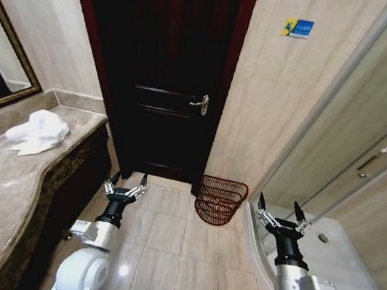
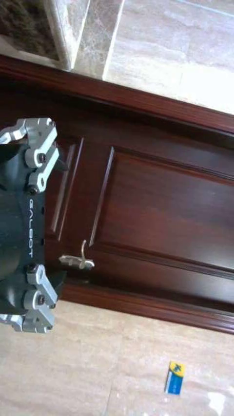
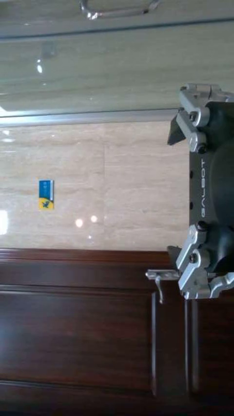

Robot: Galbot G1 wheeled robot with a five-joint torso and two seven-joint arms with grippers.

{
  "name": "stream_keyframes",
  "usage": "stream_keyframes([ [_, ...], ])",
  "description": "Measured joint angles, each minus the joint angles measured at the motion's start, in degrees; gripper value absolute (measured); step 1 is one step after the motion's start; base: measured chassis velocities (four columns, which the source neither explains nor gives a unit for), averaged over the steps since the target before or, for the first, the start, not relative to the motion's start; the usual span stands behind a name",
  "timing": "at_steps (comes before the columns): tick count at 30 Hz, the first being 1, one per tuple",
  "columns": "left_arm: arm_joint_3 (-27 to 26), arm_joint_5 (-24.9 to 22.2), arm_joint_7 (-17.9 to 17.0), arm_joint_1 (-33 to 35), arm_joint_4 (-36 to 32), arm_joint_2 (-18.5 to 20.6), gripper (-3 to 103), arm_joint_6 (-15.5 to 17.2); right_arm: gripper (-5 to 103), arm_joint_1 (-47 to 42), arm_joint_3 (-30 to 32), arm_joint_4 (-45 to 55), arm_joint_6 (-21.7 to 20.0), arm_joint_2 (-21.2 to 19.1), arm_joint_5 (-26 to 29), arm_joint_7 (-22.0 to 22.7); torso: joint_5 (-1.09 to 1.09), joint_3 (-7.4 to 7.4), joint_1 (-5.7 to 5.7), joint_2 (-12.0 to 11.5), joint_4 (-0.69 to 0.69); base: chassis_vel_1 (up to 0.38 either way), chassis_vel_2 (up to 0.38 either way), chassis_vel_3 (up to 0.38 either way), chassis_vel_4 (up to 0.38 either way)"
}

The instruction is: Discard the used towel into the hamper.

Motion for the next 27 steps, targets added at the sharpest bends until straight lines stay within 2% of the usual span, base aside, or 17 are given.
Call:
stream_keyframes([
  [21,-0.3,-0.4,-0.3,0.3,-0.6,-0.2,100,-0.7,100,-0.2,0.1,-0.2,2.4,0.3,-0.9,0.2,-0.01,-0.01,-0.04,0.0,0.01,-0.014,0.002,0.004,0.003],
  [27,-0.5,-1.7,-0.5,-0.1,0.0,0.8,100,-0.4,100,1.1,-0.3,0.0,2.4,3.4,-4.3,-1.1,-0.01,-0.01,-0.04,0.0,0.0,0.0,0.0,0.0,0.0],
])
